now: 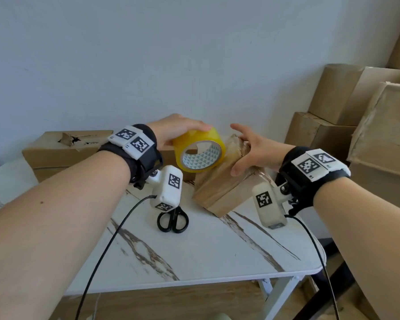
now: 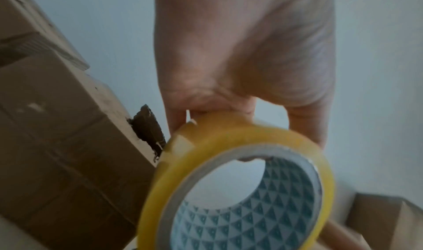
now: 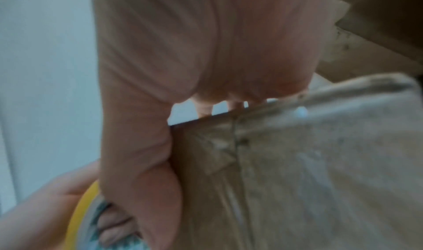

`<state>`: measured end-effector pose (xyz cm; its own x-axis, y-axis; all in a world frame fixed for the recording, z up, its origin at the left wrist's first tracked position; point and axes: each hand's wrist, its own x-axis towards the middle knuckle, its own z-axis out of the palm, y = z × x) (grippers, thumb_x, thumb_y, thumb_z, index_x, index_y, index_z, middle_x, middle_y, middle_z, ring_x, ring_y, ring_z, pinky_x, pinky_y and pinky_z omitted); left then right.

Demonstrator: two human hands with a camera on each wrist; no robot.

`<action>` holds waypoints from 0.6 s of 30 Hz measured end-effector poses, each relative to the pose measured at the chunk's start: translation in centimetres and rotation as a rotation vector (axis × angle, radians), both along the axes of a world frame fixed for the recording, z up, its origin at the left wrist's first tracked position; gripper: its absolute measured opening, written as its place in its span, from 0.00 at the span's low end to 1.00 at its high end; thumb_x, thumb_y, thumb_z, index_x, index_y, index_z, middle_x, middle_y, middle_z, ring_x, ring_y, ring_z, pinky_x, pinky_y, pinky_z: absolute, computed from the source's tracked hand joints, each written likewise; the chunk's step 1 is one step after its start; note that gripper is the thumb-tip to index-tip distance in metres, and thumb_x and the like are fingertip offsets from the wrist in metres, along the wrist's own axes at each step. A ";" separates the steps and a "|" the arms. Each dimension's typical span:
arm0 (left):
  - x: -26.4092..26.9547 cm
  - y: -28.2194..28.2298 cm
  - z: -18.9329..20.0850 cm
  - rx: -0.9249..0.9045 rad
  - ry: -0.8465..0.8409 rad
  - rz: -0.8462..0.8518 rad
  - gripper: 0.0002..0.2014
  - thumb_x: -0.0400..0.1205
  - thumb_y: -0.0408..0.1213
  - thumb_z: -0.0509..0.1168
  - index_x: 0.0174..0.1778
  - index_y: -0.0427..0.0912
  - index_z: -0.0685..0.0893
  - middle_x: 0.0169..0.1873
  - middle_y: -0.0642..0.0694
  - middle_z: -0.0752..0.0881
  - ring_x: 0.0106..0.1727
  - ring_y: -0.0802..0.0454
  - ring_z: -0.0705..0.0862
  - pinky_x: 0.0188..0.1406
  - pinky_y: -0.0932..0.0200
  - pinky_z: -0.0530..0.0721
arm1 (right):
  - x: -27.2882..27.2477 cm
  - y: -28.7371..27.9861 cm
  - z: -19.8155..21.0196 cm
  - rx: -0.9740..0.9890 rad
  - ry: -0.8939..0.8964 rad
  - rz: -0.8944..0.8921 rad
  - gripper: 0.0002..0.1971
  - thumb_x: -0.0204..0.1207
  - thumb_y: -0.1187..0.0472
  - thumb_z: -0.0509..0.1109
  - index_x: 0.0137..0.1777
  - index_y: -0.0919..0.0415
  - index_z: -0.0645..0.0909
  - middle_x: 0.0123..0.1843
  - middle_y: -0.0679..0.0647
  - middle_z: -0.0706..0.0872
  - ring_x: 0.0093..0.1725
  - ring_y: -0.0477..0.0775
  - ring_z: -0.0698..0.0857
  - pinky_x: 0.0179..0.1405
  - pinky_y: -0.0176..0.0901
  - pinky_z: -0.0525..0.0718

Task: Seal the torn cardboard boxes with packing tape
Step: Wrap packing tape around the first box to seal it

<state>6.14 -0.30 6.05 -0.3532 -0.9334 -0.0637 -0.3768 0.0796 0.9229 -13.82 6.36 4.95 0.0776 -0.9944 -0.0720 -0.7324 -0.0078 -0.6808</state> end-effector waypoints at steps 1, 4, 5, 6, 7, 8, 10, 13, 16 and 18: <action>-0.3 0.1 0.0 -0.014 -0.017 -0.003 0.25 0.73 0.52 0.72 0.63 0.43 0.82 0.50 0.44 0.88 0.47 0.49 0.88 0.40 0.58 0.85 | 0.0 -0.1 0.1 0.022 0.097 0.009 0.60 0.56 0.63 0.85 0.83 0.45 0.49 0.81 0.56 0.62 0.76 0.56 0.69 0.75 0.53 0.71; -1.2 0.2 -0.1 -0.056 -0.040 -0.001 0.24 0.74 0.52 0.72 0.60 0.41 0.83 0.46 0.43 0.88 0.41 0.49 0.87 0.36 0.59 0.84 | 0.4 -0.3 1.2 0.043 0.392 0.023 0.61 0.59 0.49 0.84 0.84 0.53 0.45 0.83 0.52 0.58 0.80 0.54 0.62 0.79 0.52 0.64; -1.6 0.2 -0.1 -0.066 -0.050 -0.014 0.23 0.74 0.52 0.72 0.59 0.41 0.83 0.46 0.43 0.89 0.42 0.49 0.87 0.39 0.57 0.85 | 0.6 -0.3 1.6 0.038 0.435 0.023 0.60 0.59 0.48 0.83 0.84 0.53 0.46 0.84 0.51 0.56 0.81 0.54 0.60 0.80 0.52 0.62; -1.9 0.2 0.0 -0.080 -0.064 -0.032 0.22 0.74 0.51 0.71 0.57 0.40 0.83 0.47 0.42 0.89 0.44 0.48 0.87 0.44 0.55 0.86 | 0.9 -0.3 1.8 0.040 0.454 0.023 0.58 0.60 0.48 0.83 0.84 0.53 0.49 0.83 0.50 0.57 0.81 0.54 0.61 0.79 0.51 0.62; -2.2 0.2 0.2 -0.098 -0.086 -0.047 0.22 0.74 0.52 0.71 0.57 0.40 0.83 0.48 0.41 0.89 0.45 0.46 0.87 0.48 0.53 0.85 | 1.2 -0.4 1.9 0.048 0.448 0.031 0.55 0.60 0.50 0.83 0.82 0.52 0.54 0.82 0.49 0.62 0.79 0.54 0.64 0.78 0.50 0.65; -2.4 0.1 0.3 -0.120 -0.109 -0.057 0.23 0.74 0.53 0.71 0.57 0.39 0.84 0.48 0.41 0.88 0.47 0.45 0.88 0.52 0.51 0.84 | 1.4 -0.4 1.8 0.057 0.427 0.040 0.52 0.58 0.52 0.84 0.80 0.50 0.59 0.78 0.48 0.69 0.76 0.54 0.70 0.76 0.51 0.69; -2.6 -0.1 0.8 -0.138 -0.129 -0.064 0.25 0.73 0.55 0.71 0.58 0.40 0.84 0.49 0.41 0.88 0.49 0.44 0.88 0.55 0.49 0.84 | 1.5 -0.2 1.8 0.066 0.409 0.056 0.54 0.50 0.51 0.87 0.77 0.49 0.63 0.72 0.47 0.76 0.71 0.53 0.75 0.73 0.53 0.73; -2.3 -0.3 1.5 -0.119 -0.104 -0.072 0.25 0.75 0.55 0.69 0.60 0.41 0.84 0.49 0.40 0.89 0.48 0.44 0.87 0.54 0.50 0.85 | 0.9 -0.4 1.8 0.057 0.442 0.058 0.69 0.36 0.44 0.86 0.82 0.48 0.55 0.76 0.48 0.70 0.75 0.54 0.70 0.73 0.57 0.73; -2.4 -0.2 2.0 -0.109 -0.101 -0.085 0.23 0.76 0.53 0.69 0.61 0.41 0.83 0.49 0.40 0.88 0.46 0.45 0.86 0.52 0.51 0.85 | 0.8 -0.8 1.9 0.067 0.491 0.068 0.73 0.32 0.42 0.85 0.82 0.45 0.53 0.78 0.48 0.69 0.76 0.55 0.69 0.73 0.58 0.73; -2.5 -0.2 1.9 -0.117 -0.143 -0.088 0.21 0.76 0.53 0.69 0.56 0.39 0.84 0.46 0.40 0.87 0.42 0.46 0.85 0.47 0.53 0.84 | 0.7 -0.7 2.2 0.093 0.519 0.060 0.72 0.31 0.41 0.85 0.82 0.47 0.54 0.78 0.47 0.70 0.75 0.54 0.71 0.72 0.57 0.74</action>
<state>3.66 -0.47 7.99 -0.4291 -0.9032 -0.0120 -0.4900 0.2217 0.8430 -13.09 5.62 7.11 0.0647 -0.9769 -0.2035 -0.9734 -0.0169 -0.2283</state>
